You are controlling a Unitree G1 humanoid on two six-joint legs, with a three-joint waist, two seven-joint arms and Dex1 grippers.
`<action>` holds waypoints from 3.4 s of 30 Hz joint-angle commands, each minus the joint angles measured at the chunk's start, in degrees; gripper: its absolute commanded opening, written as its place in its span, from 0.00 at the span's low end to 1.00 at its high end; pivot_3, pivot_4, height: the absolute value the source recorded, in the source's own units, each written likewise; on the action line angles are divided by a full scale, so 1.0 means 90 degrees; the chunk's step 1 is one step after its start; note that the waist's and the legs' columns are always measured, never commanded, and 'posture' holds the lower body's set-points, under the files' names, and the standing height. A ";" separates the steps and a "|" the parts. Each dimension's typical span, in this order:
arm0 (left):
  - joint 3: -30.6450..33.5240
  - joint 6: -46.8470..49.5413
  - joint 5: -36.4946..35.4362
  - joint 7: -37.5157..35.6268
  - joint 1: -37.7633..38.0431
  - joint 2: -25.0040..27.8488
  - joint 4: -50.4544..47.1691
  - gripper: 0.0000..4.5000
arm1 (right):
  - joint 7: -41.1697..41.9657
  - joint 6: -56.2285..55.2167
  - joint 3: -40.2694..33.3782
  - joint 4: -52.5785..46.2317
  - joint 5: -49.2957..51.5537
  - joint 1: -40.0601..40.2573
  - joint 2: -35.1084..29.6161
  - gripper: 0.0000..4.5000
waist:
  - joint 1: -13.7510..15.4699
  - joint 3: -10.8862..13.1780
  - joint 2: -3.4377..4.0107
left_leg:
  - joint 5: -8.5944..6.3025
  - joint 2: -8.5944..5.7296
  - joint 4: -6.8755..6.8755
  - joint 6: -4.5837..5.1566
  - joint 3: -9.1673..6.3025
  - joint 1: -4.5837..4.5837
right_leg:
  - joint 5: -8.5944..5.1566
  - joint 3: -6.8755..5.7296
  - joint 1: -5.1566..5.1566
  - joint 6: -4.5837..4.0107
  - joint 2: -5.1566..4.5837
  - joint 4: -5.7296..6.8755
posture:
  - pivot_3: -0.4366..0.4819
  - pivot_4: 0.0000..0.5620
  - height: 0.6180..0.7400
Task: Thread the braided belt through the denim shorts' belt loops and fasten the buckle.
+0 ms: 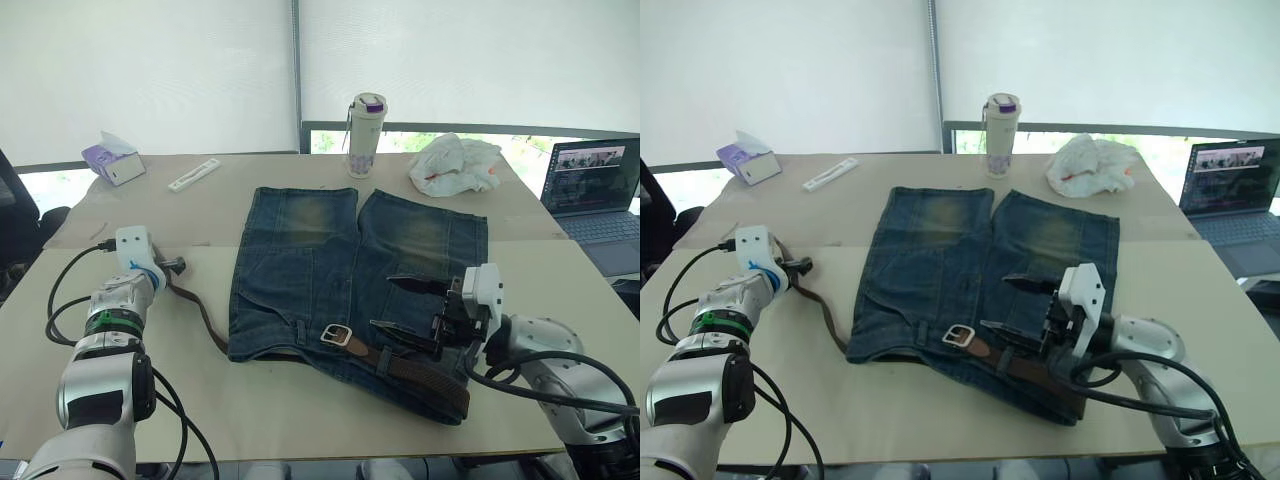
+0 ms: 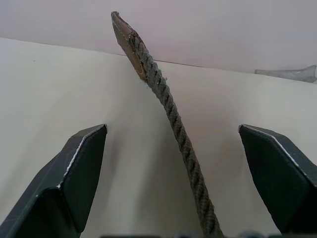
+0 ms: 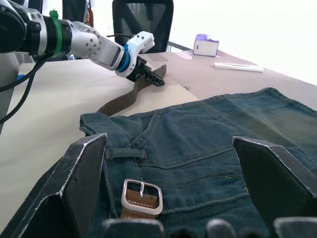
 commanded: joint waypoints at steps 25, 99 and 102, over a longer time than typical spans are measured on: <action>-0.1911 -0.5713 0.1261 -0.3817 0.1022 0.0609 -0.3242 0.02 | -0.0272 0.0527 -0.0980 -0.0401 0.0567 0.0081 -0.0066 1.00 | -0.0003 -0.0001 0.0006 | 0.0015 -0.0007 -0.0029 -0.0027 -0.0001 -0.0006 | 0.0005 -0.0004 0.0002 0.0011 -0.0039 -0.0017 | 0.48 0.27 1.00; -0.2173 -0.6484 0.4812 -0.0716 0.3798 0.0723 -0.7256 0.00 | -0.6807 0.4753 -0.0369 0.0426 0.6061 -0.1863 0.2784 0.81 | -0.0119 0.0014 0.0052 | 0.0021 0.0034 -0.0060 -0.0020 0.0031 0.0000 | 0.0006 0.0023 0.0000 0.0011 -0.0019 -0.0034 | 0.48 0.27 1.00; -0.2230 -0.6575 0.4865 -0.0673 0.3796 0.0729 -0.7236 0.00 | -0.7137 0.4710 -0.0334 0.0564 0.6247 -0.1947 0.2792 0.58 | -0.0150 0.0014 0.0052 | 0.0021 0.0035 -0.0061 -0.0020 0.0030 0.0001 | 0.0006 0.0023 0.0000 0.0011 -0.0018 -0.0034 | 0.48 0.27 1.00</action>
